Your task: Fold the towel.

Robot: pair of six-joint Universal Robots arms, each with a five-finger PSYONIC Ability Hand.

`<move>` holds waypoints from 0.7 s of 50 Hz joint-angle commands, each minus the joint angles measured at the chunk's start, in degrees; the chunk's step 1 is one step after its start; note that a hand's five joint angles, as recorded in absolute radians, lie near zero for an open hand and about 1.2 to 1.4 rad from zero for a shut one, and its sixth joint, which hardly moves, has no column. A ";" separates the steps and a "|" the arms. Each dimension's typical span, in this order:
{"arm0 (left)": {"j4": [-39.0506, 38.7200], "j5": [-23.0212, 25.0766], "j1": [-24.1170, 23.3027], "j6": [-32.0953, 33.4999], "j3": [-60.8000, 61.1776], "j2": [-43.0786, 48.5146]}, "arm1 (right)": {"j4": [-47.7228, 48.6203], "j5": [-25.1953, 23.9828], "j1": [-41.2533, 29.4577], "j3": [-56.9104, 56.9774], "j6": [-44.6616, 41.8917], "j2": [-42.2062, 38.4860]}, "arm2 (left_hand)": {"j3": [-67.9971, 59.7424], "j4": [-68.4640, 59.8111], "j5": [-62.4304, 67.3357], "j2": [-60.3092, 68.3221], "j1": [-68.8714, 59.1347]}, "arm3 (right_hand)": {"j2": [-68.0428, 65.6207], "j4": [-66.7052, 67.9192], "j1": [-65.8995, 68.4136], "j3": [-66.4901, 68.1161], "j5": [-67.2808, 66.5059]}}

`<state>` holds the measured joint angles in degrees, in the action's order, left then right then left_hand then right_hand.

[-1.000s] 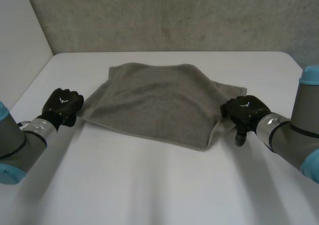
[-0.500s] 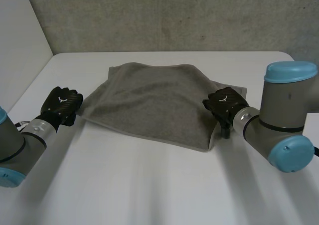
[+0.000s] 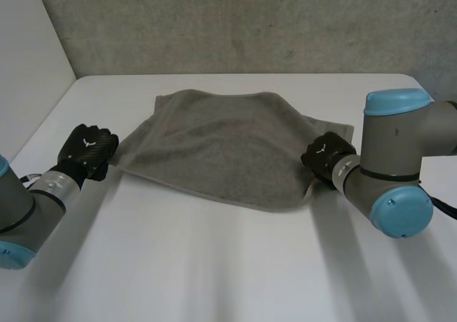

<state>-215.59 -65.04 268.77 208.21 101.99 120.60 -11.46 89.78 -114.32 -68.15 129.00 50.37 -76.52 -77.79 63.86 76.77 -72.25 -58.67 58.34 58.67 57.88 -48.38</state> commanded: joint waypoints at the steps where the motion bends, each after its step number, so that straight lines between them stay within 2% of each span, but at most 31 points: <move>1: 0.09 0.00 0.00 0.00 0.05 -0.72 | -2.17 -0.48 0.59 -1.11 0.46 4.21 | -3.48 -2.21 6.14 3.23 -7.75 | -13.65 13.98 13.65 14.44 -13.94; 3: 0.09 0.09 0.00 0.09 0.40 -1.42 | -2.34 -0.48 1.47 -1.98 1.07 6.84 | -3.48 -2.21 6.14 3.23 -7.75 | -21.30 21.63 21.30 22.09 -21.59; 12: 0.26 0.00 -0.09 -0.26 1.19 -6.96 | -2.17 -2.85 3.93 -4.09 9.85 16.68 | -3.48 -2.21 6.14 3.23 -7.75 | -21.33 21.66 21.33 22.12 -21.62; 15: 0.96 -0.09 0.26 -0.53 1.63 -12.41 | -2.17 -3.65 4.37 -4.09 11.10 18.45 | -3.48 -2.21 6.14 3.23 -7.75 | -21.33 21.66 21.33 22.12 -21.62; 17: 1.14 -0.09 0.35 -1.49 1.63 -19.67 | -1.99 -5.48 5.33 -3.92 13.72 23.00 | -3.48 -2.21 6.14 3.23 -7.75 | -21.33 21.66 21.33 22.12 -21.62; 20: 1.58 -0.18 0.26 -2.37 1.37 -23.22 | -1.90 -7.15 6.48 -3.13 16.27 27.83 | -3.48 -2.21 6.14 3.23 -7.75 | -21.33 21.66 21.33 22.12 -21.62; 22: 3.07 -0.26 0.26 -5.70 0.06 -30.04 | -1.82 -7.95 7.09 -2.52 17.50 29.86 | -3.48 -2.21 6.14 3.23 -7.75 | -21.33 21.66 21.33 22.12 -21.62; 27: 7.28 -0.09 0.43 -12.28 -4.59 -37.79 | -2.60 -7.87 8.06 1.69 19.01 33.74 | -3.48 -2.21 6.14 3.23 -7.75 | -21.33 21.66 21.33 22.12 -21.62; 31: 10.81 -0.09 0.44 -16.44 -7.51 -38.16 | -5.06 -5.33 9.99 5.04 18.05 34.10 | -3.48 -2.21 6.14 3.23 -7.75 | -21.33 21.66 21.33 22.12 -21.62; 35: 16.76 -0.61 0.35 -18.55 -11.71 -31.25 | -8.04 -4.27 11.05 5.66 16.30 32.44 | -3.48 -2.21 6.14 3.23 -7.75 | -21.33 21.66 21.33 22.12 -21.62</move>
<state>-205.30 -65.22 269.15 192.95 95.03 83.20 -15.65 83.24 -105.02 -64.50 147.59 84.54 -76.77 -77.94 64.25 76.89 -72.76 -73.81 76.37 75.40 75.79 -65.49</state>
